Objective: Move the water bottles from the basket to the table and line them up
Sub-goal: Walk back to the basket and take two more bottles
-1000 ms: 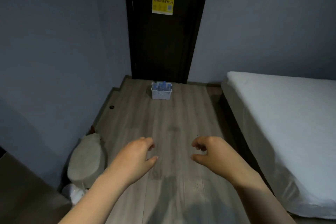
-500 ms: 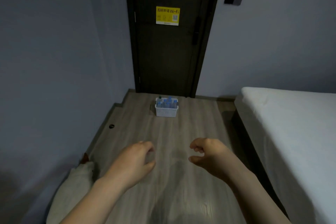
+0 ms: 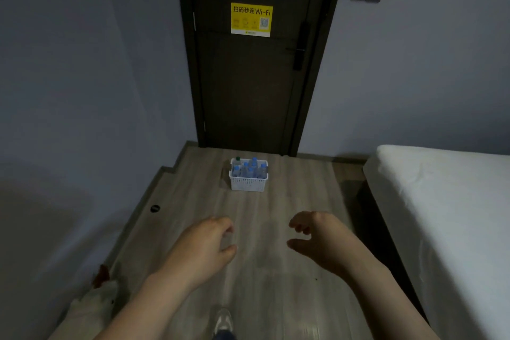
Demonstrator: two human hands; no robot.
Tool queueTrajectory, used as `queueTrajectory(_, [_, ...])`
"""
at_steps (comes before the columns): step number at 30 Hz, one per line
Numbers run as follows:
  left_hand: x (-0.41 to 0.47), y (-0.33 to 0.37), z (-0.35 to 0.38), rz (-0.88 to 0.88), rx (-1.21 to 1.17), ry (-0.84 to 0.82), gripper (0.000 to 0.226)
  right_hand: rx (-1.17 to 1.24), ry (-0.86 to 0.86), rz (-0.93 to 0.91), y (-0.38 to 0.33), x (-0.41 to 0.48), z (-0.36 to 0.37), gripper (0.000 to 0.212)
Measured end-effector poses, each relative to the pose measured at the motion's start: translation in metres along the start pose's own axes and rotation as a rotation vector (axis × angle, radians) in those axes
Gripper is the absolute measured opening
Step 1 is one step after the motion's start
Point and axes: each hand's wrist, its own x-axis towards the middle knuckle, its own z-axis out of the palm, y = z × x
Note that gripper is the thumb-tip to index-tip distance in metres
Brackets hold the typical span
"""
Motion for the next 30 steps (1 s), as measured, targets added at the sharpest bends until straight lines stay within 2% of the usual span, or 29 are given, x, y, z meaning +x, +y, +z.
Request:
queueTrajectory(16, [0.26,-0.072,-0.037,0.004,-0.048,-0.023,0.027,0.042,-0.022,0.066,0.025,0.248,-0.049,0.038])
queueTrajectory(30, [0.475,-0.09,-0.04,-0.073,-0.039,-0.019,0.019,0.041,-0.078,-0.004,0.099,0.467,-0.1,0.038])
